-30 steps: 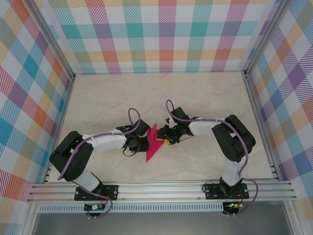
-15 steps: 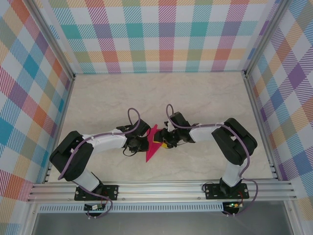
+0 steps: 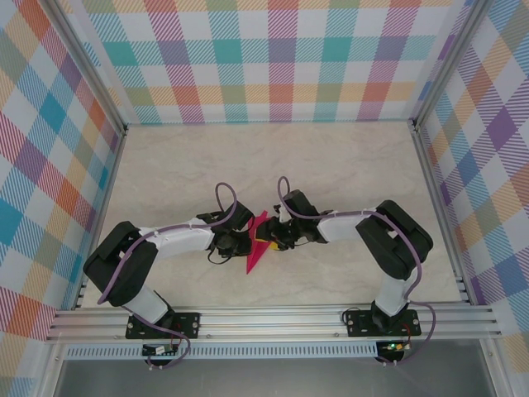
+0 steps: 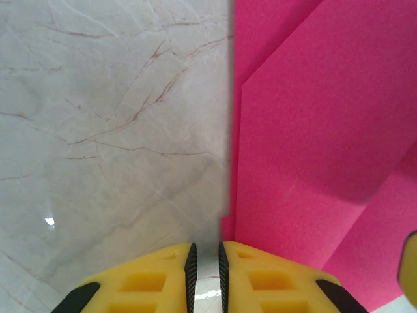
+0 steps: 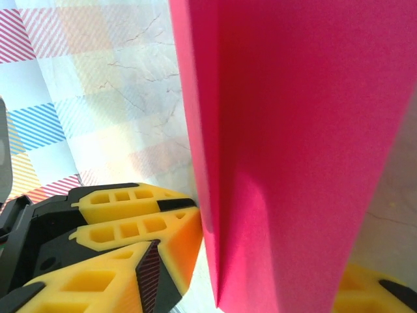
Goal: Fold a paper plane with a square sheet of paper (pick it up from the middle)
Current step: Turn over the paper at the center of the table.
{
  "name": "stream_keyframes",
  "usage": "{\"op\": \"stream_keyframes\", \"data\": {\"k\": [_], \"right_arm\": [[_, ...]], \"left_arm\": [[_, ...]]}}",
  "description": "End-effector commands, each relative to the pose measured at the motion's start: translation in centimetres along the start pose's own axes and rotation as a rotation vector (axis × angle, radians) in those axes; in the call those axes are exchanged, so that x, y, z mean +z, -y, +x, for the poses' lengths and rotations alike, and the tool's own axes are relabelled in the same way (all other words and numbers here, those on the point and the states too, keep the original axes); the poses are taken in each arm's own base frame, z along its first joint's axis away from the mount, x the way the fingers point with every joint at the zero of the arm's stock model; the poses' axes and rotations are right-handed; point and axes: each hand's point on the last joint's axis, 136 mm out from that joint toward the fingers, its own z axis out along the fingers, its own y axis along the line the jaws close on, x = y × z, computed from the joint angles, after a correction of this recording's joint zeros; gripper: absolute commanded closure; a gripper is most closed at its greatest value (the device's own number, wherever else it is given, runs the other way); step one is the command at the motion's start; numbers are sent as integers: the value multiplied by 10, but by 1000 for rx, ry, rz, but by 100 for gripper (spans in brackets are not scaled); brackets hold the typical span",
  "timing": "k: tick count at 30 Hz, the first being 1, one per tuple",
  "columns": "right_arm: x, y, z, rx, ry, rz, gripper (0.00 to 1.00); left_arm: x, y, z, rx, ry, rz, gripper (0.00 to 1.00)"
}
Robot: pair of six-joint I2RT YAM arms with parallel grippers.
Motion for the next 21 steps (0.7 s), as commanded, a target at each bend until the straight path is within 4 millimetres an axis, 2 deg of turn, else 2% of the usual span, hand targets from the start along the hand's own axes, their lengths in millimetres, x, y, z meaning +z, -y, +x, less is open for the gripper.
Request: {"op": "stream_keyframes", "data": {"k": [1, 7, 12, 15, 18, 21], "right_arm": [[6, -10, -4, -37, -6, -25, 54], [13, -11, -7, -47, -21, -21, 66], [8, -12, -7, -91, -22, 29, 83], [-5, -19, -8, -150, -19, 80, 92], [-24, -19, -11, -215, 6, 193, 93], [-56, -1, -21, -258, 64, 468, 93]], "left_arm": [[4, 4, 1, -9, 11, 22, 80], [2, 6, 1, -12, 13, 35, 80], [-9, 10, -3, -26, 51, 70, 79], [-24, 9, -4, -47, 102, 104, 77], [-41, 1, -3, -73, 162, 115, 74], [-57, -15, 1, -95, 220, 101, 70]]}}
